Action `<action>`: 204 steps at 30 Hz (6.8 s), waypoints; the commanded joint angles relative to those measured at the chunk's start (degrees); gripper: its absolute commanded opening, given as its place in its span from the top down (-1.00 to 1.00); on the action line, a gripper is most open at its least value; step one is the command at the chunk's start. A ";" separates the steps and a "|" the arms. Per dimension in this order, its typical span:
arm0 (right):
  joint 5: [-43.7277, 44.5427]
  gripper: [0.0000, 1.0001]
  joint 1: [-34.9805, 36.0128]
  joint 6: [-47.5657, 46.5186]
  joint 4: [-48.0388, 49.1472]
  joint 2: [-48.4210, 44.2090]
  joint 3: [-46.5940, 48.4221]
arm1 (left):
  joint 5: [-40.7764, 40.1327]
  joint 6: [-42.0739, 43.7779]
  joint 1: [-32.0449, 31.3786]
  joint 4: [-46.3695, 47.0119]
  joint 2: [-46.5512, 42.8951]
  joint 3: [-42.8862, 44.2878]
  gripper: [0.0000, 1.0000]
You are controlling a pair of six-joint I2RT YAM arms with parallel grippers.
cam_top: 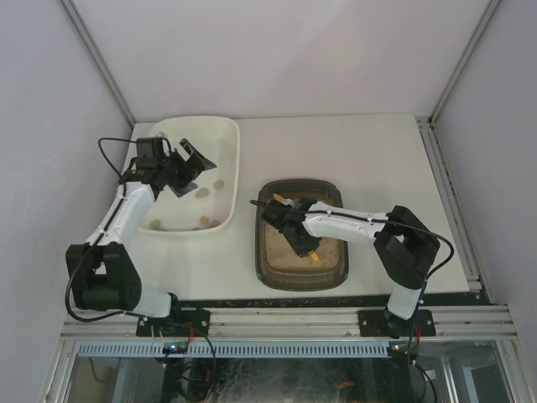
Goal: Clean the litter box
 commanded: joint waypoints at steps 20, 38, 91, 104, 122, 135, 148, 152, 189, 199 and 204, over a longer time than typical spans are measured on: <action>-10.58 1.00 -5.66 -1.55 6.30 -5.45 -2.91 | 4.27 0.07 0.30 5.47 -3.36 -3.63 -0.99; -15.55 1.00 -3.74 -3.36 13.71 -2.11 -0.88 | 5.09 -0.16 0.31 6.66 -4.12 -5.30 -0.98; -51.21 1.00 -24.42 7.88 32.24 -25.26 -22.67 | 7.64 7.39 0.49 9.03 -4.77 -6.50 -0.95; -60.23 1.00 -26.50 11.37 52.31 -33.07 -33.46 | 7.49 29.58 -1.60 -3.75 -11.70 -0.10 -0.97; -73.91 1.00 -26.58 36.62 100.80 -37.47 -50.88 | -11.40 37.34 -1.94 -7.64 -22.65 2.18 -0.97; -76.55 1.00 -27.42 41.34 99.72 -46.68 -51.08 | -8.33 40.36 -0.70 -9.22 -30.08 -2.73 -0.99; -71.55 1.00 -28.84 36.87 71.85 -46.42 -44.97 | 0.83 36.86 0.71 -9.40 -33.00 -4.20 -1.00; -65.90 1.00 -24.91 32.14 55.56 -46.97 -39.66 | 0.66 36.49 0.82 -9.32 -33.06 -5.13 -0.99; -65.67 1.00 -20.30 17.60 41.28 -19.17 -9.64 | 3.05 39.48 19.16 -24.62 -12.24 18.41 -0.99; -56.02 1.00 -9.90 5.05 15.19 13.79 33.60 | 12.80 41.36 32.54 -38.02 1.60 36.65 -0.99; -38.79 1.00 -3.10 -4.07 -2.68 25.86 55.02 | 11.56 39.78 35.25 -37.19 4.02 37.50 -0.99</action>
